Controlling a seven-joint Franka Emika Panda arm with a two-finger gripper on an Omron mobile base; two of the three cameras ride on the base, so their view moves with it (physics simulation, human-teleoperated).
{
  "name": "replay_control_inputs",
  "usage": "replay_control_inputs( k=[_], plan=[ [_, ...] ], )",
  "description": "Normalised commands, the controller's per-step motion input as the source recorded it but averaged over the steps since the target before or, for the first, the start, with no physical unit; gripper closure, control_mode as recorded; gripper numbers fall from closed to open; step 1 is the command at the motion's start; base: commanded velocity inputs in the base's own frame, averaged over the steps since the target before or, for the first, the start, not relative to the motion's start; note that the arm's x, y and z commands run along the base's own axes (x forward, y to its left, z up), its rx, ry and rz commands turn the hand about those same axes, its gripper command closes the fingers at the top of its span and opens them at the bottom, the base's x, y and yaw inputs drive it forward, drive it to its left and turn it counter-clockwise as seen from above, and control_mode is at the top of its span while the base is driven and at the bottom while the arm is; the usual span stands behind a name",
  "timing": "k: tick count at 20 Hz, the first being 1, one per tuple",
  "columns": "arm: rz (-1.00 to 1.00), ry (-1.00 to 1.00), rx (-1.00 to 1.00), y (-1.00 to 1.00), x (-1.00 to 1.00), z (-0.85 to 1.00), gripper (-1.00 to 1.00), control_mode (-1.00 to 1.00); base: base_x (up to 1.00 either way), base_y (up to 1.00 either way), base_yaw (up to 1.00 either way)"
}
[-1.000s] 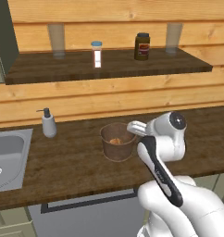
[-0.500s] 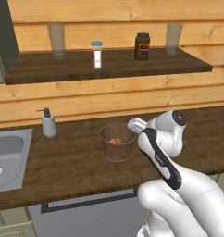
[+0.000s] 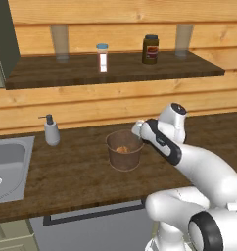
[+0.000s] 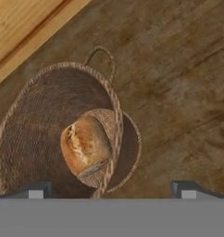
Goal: Open the cabinet, pick up the bread from the cabinet and place it in the basket. Then move the basket to the dining counter.
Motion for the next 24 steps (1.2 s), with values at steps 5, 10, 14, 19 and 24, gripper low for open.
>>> replay_control_inputs(
  k=[5, 10, 14, 19, 24],
  plan=[
    [0.01, 0.00, 0.00, 0.12, 0.16, -0.47, -1.00, -1.00, 0.00, 0.00, 0.00],
    [0.00, 0.00, 0.00, 0.20, 0.25, -0.56, -1.00, -1.00, 0.00, 0.00, 0.00],
    [0.00, 0.01, 0.00, 0.32, 0.38, -0.59, -1.00, -1.00, 0.00, 0.00, 0.00],
    [0.00, 0.01, 0.00, 0.38, 0.17, -0.57, 1.00, -1.00, 0.00, 0.00, 0.00],
    [0.01, 0.01, 0.00, 0.11, -0.18, -0.12, 1.00, -1.00, 0.00, 0.00, 0.00]
  ],
)
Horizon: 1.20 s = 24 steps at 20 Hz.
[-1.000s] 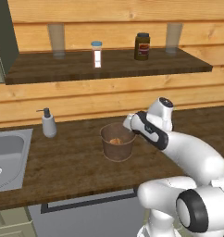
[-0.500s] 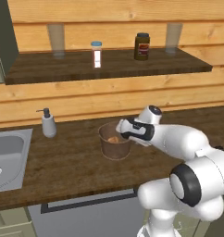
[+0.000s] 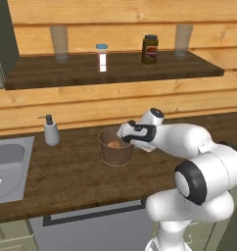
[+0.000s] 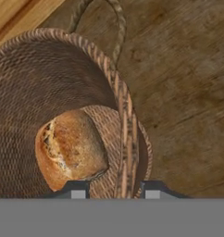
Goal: Open the cabinet, pick up the bread from the cabinet and place it in the basket. Then move the basket to the dining counter.
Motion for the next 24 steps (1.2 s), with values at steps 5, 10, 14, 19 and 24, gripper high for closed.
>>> replay_control_inputs(
  k=[5, 10, 14, 19, 24],
  plan=[
    [-0.07, -0.05, 0.00, -0.09, -0.57, 0.06, 1.00, -1.00, 0.00, 0.00, 0.00],
    [-0.20, -0.11, 0.00, -0.57, -0.63, 0.47, 1.00, -1.00, 0.00, 0.00, 0.00],
    [-0.20, -0.14, 0.00, -0.54, -0.74, 0.80, 1.00, -1.00, 0.00, 0.00, 0.00],
    [-0.03, -0.03, 0.00, -0.11, -0.19, 0.20, 1.00, 1.00, -0.54, -0.57, -0.11],
    [0.00, 0.00, 0.00, 0.00, 0.00, 0.00, 1.00, 1.00, -0.32, -0.33, -0.55]
  ],
)
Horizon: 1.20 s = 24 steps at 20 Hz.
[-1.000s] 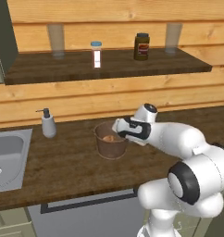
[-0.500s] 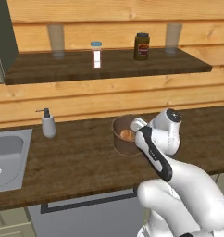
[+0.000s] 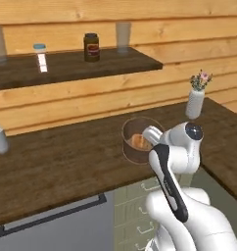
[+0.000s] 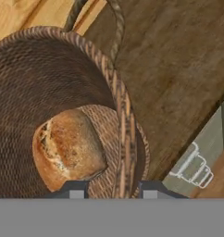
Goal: Open the cabinet, pick up the bread from the cabinet and place it in the basket. Then move the basket to the dining counter.
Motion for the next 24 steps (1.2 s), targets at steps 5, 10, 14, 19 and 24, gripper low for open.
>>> replay_control_inputs(
  k=[5, 10, 14, 19, 24],
  plan=[
    [0.00, 0.00, 0.00, 0.00, 0.00, 0.00, 1.00, 1.00, 0.00, 0.15, -0.92],
    [0.00, 0.00, 0.00, 0.00, 0.00, 0.00, 1.00, 1.00, 0.00, 0.00, -1.00],
    [0.00, 0.00, 0.00, 0.00, 0.00, 0.00, 1.00, 1.00, 0.00, -0.08, -0.97],
    [0.00, 0.00, 0.00, 0.00, 0.00, 0.00, 1.00, 1.00, 0.24, -0.23, -0.78],
    [0.00, 0.00, 0.00, 0.00, 0.00, 0.00, 1.00, 1.00, 0.85, -0.01, -0.40]
  ],
)
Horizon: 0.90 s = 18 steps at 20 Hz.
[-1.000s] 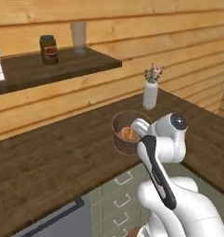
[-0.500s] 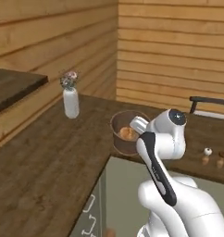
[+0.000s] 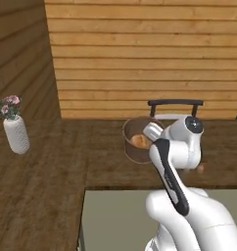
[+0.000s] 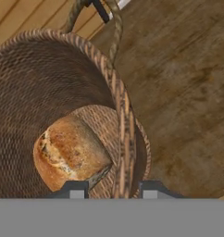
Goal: Open the cabinet, pick up the bread from the cabinet and place it in the basket. Then move the basket to the dining counter.
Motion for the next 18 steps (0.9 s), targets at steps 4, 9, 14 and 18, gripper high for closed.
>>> replay_control_inputs(
  k=[4, 9, 14, 18],
  plan=[
    [-0.07, 0.00, -0.02, 0.01, 0.16, -0.14, 1.00, -1.00, 0.25, 0.06, -0.10],
    [-0.18, 0.00, -0.08, 0.18, 0.79, -0.44, 1.00, -1.00, 0.00, 0.00, 0.00],
    [-0.08, 0.04, -0.02, 0.03, 0.98, -0.47, 1.00, -1.00, 0.00, 0.00, 0.00],
    [0.00, 0.19, 0.00, -0.01, 0.77, -0.42, 1.00, -1.00, 0.00, 0.00, 0.00]
  ],
)
